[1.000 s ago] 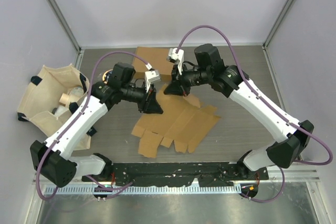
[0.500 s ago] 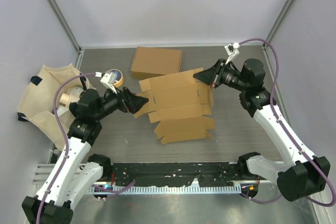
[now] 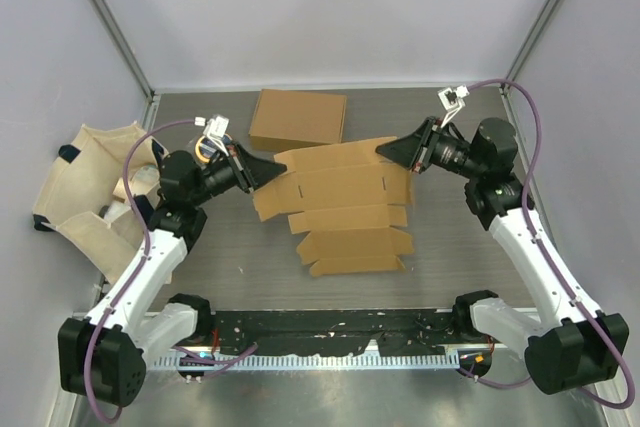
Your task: Fold the paper box
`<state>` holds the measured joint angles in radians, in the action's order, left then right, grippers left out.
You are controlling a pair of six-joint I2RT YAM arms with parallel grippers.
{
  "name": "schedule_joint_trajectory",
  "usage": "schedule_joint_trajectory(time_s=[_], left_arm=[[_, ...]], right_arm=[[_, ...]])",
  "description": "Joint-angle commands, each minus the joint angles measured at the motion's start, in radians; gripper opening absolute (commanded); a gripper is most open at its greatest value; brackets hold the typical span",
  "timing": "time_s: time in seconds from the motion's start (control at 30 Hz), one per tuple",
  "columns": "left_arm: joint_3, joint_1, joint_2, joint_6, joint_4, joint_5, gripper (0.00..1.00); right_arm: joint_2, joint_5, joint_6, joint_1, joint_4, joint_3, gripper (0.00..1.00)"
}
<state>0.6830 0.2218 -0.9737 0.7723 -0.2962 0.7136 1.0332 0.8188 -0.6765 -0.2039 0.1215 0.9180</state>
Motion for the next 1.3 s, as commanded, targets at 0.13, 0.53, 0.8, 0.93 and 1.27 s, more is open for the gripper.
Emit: schedule_joint_trajectory(time_s=[0.13, 0.53, 0.8, 0.93, 1.27], left_arm=[[0.143, -0.007, -0.060, -0.212, 0.113, 0.179, 0.00], [0.245, 0.030, -0.171, -0.450, 0.327, 0.303, 0.00], [0.266, 0.034, -0.215, -0.476, 0.322, 0.343, 0.00], [0.280, 0.039, -0.232, -0.481, 0.322, 0.368, 0.00], [0.247, 0.037, -0.154, -0.383, 0.328, 0.134, 0.42]], right_arm=[[0.013, -0.420, 0.701, -0.029, -0.604, 0.344, 0.76], [0.415, -0.066, 1.110, -0.284, -0.861, 0.714, 0.83], [0.610, 0.031, 1.209, -0.330, -0.996, 0.779, 0.78], [0.631, 0.031, 1.200, -0.353, -0.961, 0.742, 0.69], [0.480, -0.250, 1.065, -0.373, -0.723, 0.512, 0.09]])
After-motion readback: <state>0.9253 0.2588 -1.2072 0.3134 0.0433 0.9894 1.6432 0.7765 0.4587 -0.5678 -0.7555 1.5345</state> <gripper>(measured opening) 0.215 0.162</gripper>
